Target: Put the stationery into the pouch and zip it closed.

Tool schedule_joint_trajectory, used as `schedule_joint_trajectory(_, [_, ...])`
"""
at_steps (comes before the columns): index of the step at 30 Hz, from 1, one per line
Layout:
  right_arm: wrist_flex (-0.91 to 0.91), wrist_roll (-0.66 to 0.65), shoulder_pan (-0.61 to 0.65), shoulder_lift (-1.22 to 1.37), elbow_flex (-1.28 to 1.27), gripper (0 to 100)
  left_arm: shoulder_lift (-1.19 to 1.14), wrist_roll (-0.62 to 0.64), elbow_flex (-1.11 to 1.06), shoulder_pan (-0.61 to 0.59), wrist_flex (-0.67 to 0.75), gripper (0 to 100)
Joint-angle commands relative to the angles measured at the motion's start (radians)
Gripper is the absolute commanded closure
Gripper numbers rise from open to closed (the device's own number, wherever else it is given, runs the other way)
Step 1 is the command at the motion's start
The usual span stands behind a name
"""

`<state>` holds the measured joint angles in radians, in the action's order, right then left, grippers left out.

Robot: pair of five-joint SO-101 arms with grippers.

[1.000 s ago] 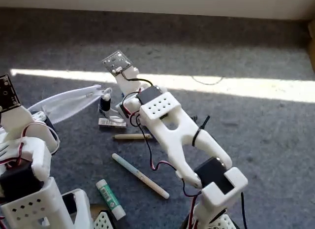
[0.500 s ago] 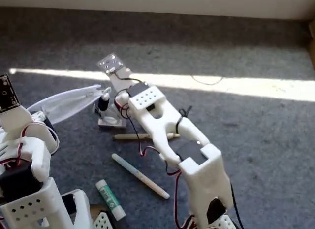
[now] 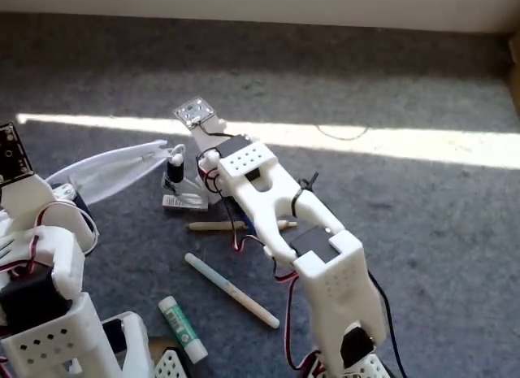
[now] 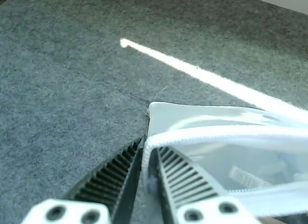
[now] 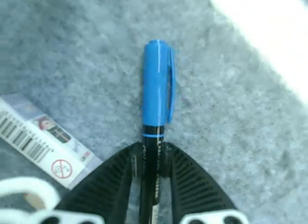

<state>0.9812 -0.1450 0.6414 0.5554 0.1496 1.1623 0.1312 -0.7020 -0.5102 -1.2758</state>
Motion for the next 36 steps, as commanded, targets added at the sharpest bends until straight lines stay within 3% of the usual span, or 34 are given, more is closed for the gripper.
schedule_joint_trajectory(1, [0.016, -0.031, -0.035, -0.027, 0.047, 99.5, -0.004, 0.006, 0.001, -0.008, 0.003, 99])
schedule_joint_trajectory(8, [0.162, -0.040, -0.101, -0.145, 0.047, 99.4, -0.004, 0.012, 0.007, -0.001, 0.006, 99])
schedule_joint_trajectory(18, [0.303, -0.040, -0.242, -0.335, 0.010, 99.4, -0.004, 0.064, 0.010, 0.168, 0.095, 99])
schedule_joint_trajectory(30, [0.302, -0.046, -0.378, -0.512, -0.252, 99.4, -0.016, 0.068, 0.133, 0.348, 0.091, 99])
schedule_joint_trajectory(36, [0.216, -0.046, -0.426, -0.549, -0.394, 99.4, -0.148, 0.069, 0.153, 0.357, 0.051, 99])
